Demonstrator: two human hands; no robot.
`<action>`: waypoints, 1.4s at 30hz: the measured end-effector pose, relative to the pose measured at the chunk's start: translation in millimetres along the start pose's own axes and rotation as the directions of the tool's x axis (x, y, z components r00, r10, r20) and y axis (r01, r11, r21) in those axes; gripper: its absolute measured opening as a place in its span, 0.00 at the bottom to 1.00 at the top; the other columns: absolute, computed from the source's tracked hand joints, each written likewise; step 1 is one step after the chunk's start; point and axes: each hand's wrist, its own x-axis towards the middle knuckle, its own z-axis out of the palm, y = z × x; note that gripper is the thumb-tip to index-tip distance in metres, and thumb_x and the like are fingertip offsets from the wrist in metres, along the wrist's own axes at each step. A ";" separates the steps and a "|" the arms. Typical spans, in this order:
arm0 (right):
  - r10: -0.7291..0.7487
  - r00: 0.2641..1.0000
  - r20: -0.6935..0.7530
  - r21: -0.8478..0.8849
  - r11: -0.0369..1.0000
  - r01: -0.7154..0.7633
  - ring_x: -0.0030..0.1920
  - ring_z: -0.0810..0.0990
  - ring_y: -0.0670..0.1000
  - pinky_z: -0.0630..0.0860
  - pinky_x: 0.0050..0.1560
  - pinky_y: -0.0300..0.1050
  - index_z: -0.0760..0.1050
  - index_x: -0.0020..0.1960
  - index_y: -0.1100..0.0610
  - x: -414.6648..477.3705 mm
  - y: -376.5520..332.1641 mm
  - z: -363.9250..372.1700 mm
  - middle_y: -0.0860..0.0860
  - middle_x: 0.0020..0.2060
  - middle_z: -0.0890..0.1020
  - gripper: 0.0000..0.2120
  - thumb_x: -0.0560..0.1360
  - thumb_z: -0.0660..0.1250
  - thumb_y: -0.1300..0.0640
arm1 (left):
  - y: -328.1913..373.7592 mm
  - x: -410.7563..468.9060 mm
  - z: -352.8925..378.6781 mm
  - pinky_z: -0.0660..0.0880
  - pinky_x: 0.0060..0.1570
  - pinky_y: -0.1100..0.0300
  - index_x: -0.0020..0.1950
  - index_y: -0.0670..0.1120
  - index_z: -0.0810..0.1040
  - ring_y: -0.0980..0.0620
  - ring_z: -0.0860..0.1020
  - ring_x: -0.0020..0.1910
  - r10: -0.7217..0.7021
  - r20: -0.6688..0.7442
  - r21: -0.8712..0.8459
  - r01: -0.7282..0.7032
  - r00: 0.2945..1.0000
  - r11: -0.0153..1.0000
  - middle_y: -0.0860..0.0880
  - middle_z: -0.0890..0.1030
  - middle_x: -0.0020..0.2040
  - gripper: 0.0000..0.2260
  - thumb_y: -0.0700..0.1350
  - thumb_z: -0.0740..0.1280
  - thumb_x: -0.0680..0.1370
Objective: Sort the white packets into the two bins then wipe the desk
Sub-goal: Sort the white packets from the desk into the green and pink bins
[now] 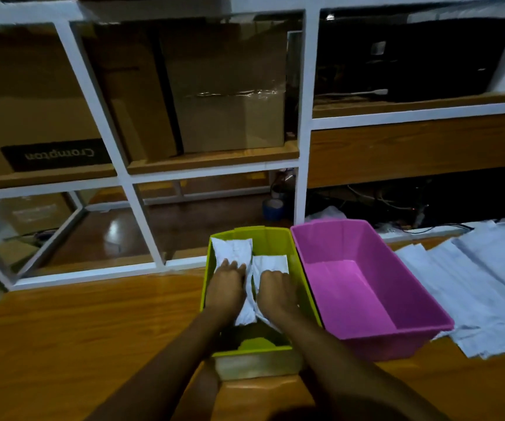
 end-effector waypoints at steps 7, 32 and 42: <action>-0.027 0.932 0.360 -0.056 0.997 0.050 0.60 0.75 0.63 0.72 0.57 0.51 0.73 0.58 0.63 37.2 16.0 37.9 0.63 0.59 0.77 0.14 0.75 0.61 0.58 | 6.1 18.9 15.1 0.54 0.72 0.50 0.75 0.32 0.52 0.37 0.57 0.75 -0.031 0.652 0.160 -0.098 0.757 0.982 0.33 0.55 0.76 0.30 0.45 0.61 0.82; 0.023 0.806 0.592 -0.313 0.928 0.204 0.77 0.42 0.65 0.52 0.74 0.60 0.33 0.76 0.62 51.1 36.6 61.6 0.65 0.76 0.38 0.60 0.66 0.78 0.59 | -12.7 19.8 41.0 0.47 0.76 0.43 0.78 0.43 0.54 0.43 0.48 0.78 -0.050 0.540 0.023 0.044 0.840 0.999 0.44 0.50 0.79 0.23 0.46 0.50 0.84; -0.221 0.969 -0.106 0.177 0.955 0.237 0.77 0.56 0.52 0.59 0.72 0.44 0.53 0.77 0.58 -23.7 33.5 -40.7 0.54 0.78 0.56 0.34 0.77 0.65 0.53 | 23.4 -24.9 -46.2 0.58 0.74 0.46 0.77 0.43 0.57 0.41 0.51 0.78 0.029 0.074 0.041 -0.032 0.997 0.999 0.40 0.53 0.79 0.28 0.53 0.60 0.80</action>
